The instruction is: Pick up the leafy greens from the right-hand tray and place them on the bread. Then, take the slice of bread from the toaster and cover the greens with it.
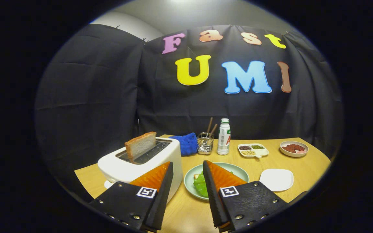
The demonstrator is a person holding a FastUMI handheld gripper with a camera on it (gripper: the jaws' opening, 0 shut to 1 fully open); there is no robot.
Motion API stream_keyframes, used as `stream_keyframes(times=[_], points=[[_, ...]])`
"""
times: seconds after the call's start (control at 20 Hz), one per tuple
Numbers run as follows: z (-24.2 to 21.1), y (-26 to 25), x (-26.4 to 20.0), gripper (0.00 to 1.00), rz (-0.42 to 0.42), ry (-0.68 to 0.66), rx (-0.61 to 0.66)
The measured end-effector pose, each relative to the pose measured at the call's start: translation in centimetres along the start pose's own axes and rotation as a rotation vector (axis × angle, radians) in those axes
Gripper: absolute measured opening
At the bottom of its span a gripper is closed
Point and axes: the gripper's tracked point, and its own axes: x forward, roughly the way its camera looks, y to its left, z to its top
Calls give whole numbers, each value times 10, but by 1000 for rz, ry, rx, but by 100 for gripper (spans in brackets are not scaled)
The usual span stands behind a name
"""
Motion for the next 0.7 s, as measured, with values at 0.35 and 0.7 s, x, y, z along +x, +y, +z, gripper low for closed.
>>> stream_keyframes(times=[0.35,0.7], points=[[13,59,6,57,130,-5,21],[15,98,28,57,168,37,31]])
